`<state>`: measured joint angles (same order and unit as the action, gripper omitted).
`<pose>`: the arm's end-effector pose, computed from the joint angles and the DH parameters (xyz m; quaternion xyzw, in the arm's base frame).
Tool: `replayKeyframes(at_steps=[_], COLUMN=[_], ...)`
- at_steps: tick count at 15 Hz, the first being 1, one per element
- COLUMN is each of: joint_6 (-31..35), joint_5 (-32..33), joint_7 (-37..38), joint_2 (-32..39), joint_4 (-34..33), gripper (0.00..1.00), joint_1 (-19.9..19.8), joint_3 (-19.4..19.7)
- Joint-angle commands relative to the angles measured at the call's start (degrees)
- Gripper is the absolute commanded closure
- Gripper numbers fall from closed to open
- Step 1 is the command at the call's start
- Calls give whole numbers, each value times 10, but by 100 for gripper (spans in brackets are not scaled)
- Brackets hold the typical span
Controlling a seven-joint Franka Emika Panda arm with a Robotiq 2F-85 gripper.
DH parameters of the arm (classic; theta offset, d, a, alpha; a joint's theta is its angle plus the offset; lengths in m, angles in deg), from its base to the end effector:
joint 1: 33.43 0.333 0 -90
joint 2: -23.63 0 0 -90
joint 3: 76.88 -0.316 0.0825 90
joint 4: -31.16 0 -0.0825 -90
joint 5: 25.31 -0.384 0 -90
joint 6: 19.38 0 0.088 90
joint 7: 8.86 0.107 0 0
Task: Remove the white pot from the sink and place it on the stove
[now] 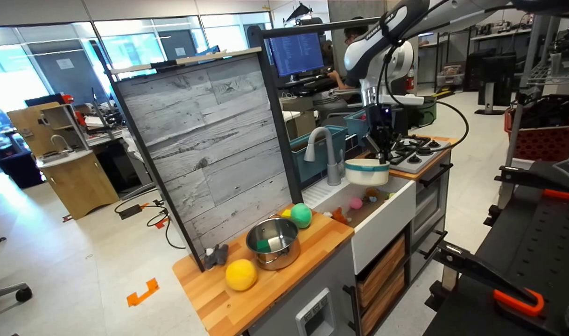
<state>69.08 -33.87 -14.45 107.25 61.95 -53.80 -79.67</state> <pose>0.7049 -0.2265 0.0701 -0.9608 0.1314 0.1971 0.1440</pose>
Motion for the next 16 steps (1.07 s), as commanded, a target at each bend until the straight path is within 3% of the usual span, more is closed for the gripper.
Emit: replayKeyframes(at_steps=[1, 2, 3, 9, 16], joint_6=[-109, -117, -107, 9, 169], joint_5=[-9, -7, -7, -15, 1], joint_7=[-13, -4, 0, 31, 110], joint_2=[10, 15, -4, -26, -30], joint_4=[-75, -93, -66, -58, -59], gripper=[98, 98, 98, 98, 98], joint_1=[-32, -40, -49, -102, -118], joint_3=[-1, 3, 5, 8, 34])
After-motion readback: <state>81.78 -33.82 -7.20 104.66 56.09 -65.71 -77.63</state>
